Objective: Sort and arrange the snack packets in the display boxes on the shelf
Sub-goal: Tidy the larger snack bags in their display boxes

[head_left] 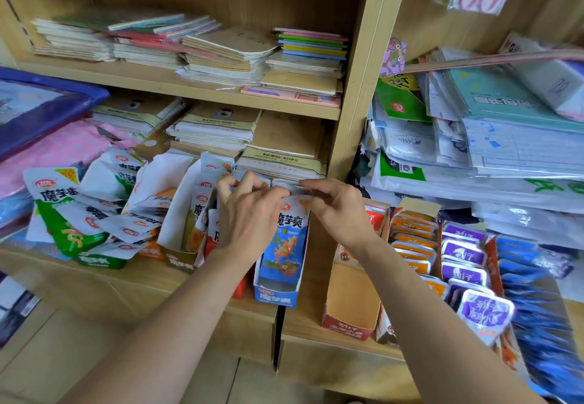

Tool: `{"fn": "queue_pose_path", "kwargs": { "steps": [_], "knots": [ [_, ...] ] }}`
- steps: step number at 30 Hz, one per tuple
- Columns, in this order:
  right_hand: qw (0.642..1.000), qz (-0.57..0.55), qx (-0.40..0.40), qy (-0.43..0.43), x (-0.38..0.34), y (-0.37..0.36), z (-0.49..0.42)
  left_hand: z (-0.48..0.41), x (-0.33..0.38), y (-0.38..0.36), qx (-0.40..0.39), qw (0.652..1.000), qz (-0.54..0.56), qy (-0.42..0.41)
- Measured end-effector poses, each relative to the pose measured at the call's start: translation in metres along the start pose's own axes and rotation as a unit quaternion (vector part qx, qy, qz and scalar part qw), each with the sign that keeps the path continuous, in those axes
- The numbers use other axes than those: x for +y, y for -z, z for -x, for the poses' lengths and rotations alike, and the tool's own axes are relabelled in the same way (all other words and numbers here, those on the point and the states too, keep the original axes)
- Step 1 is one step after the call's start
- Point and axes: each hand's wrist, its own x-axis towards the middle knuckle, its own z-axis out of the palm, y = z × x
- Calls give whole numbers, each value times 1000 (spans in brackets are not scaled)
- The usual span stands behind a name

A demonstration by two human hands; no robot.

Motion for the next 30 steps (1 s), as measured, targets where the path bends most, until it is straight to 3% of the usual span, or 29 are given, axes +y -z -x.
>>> {"fn": "queue_pose_path", "kwargs": {
  "steps": [5,9,16,19,21,24,30],
  "knots": [
    [999,35,-2,39,3,0,3,0,-4,-2,-24,1000,12,-11],
    [999,40,-8,11,2,-2,4,1,-12,2,-31,998,53,-25],
    [999,52,-1,2,-10,3,2,-15,-12,15,49,972,217,78],
    [999,-13,-15,-28,-14,8,3,-21,-9,18,34,949,293,115],
    [992,-103,31,-63,-19,12,3,-20,-12,16,20,954,272,126],
    [963,-232,114,-77,-24,21,1,-12,-18,13,-2,988,142,52],
    [942,-285,166,-57,-30,22,3,-1,-13,7,-136,991,-1,-22]
  ]
}}
